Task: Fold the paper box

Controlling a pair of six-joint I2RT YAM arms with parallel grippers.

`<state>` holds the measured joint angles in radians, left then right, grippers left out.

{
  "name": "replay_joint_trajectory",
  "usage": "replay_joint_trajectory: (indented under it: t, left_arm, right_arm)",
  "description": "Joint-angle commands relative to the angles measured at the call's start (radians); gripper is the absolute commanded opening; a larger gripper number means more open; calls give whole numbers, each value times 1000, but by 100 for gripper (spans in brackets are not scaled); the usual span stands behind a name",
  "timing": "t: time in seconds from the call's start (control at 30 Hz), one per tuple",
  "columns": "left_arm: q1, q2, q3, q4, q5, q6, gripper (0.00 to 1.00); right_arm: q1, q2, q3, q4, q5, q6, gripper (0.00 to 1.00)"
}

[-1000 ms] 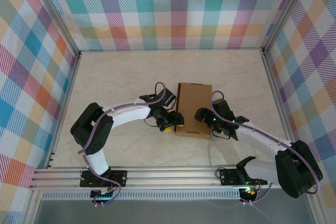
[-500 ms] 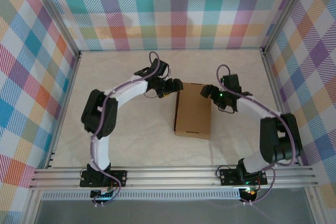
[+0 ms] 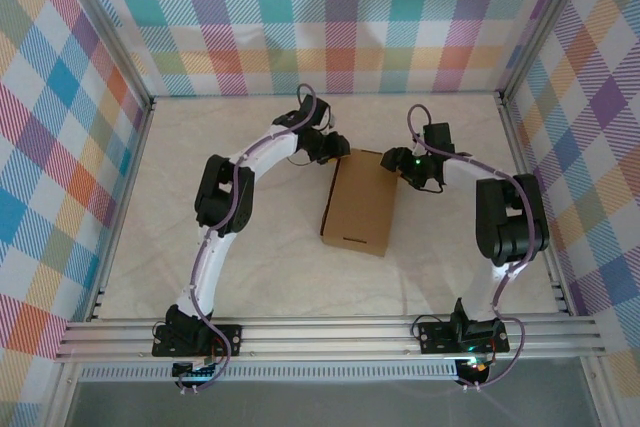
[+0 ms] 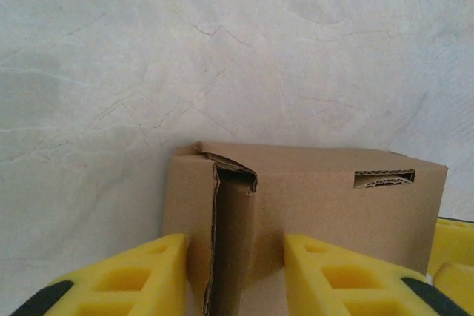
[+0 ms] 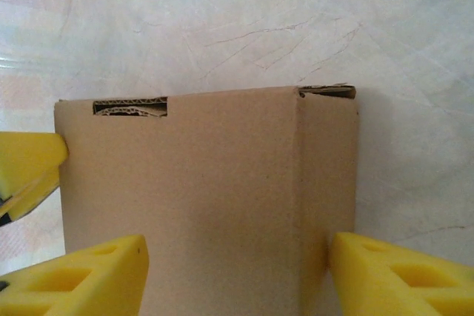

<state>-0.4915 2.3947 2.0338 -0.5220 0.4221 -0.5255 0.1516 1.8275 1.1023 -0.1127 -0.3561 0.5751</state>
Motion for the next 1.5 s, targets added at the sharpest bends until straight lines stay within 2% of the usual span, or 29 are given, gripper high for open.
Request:
replay_joint_trajectory:
  t: [0.0, 0.07, 0.23, 0.53, 0.73, 0.9, 1.03, 1.17, 1.33, 1.47]
  left_arm:
    - [-15, 29, 17, -61, 57, 24, 33]
    - [-15, 33, 17, -55, 66, 27, 30]
    - [-31, 60, 35, -30, 135, 38, 26]
    - [-101, 168, 177, -122, 269, 123, 27]
    - [-134, 224, 253, -134, 336, 130, 27]
    - [-147, 246, 260, -72, 405, 82, 27]
    - [-159, 253, 266, -55, 418, 63, 27]
    - [-140, 210, 250, -124, 300, 105, 40]
    - [-91, 71, 98, -49, 176, 80, 58]
    - [-73, 8, 64, -47, 126, 95, 72]
  right_arm:
    - [16, 36, 21, -2, -83, -15, 61]
    - [15, 45, 24, -2, -98, -21, 57]
    - [16, 95, 52, -9, -150, -58, 54]
    - [65, 222, 173, -73, -279, -158, 42]
    - [119, 278, 238, -82, -304, -158, 41]
    - [149, 318, 278, -71, -322, -143, 41]
    - [152, 320, 273, -36, -300, -113, 41]
    - [134, 264, 234, -32, -200, -84, 41]
    - [86, 182, 178, -36, -124, -57, 55]
    - [69, 116, 133, -32, -87, -64, 69]
